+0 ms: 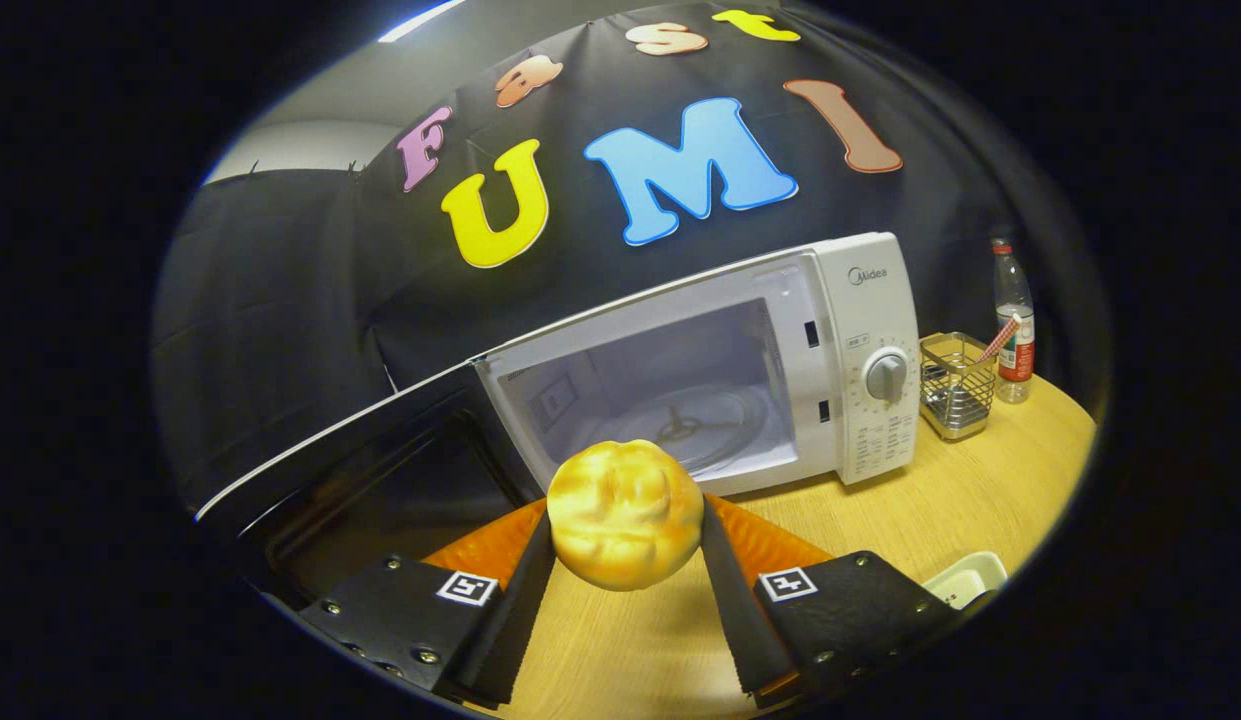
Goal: Open the microwave, put the food inside, and close the microwave door.
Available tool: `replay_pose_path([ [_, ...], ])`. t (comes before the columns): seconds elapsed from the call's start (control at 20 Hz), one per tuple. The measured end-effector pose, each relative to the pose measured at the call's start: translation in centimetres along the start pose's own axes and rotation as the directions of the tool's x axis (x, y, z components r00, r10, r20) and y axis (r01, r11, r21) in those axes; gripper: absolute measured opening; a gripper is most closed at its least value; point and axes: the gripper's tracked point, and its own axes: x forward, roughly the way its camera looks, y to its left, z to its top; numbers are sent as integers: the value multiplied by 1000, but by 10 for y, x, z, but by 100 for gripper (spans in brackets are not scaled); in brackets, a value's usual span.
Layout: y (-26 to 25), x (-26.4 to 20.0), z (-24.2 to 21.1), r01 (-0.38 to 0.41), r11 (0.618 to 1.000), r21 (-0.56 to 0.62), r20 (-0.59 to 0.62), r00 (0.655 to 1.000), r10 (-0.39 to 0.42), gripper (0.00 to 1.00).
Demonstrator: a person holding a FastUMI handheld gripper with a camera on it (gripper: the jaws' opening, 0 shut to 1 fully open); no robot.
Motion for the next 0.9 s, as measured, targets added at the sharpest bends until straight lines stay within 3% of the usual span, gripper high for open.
replay_pose_path([
  [0.15, 0, 32, 1, 16, 1000, 15, 7, 1000, -16, 80],
  [0.5, 7, 117, -3, 15, 975, 222, -34, 999, -8, 80],
  [0.9, -5, 187, -7, 79, 958, 275, -29, 997, -74, 80],
])
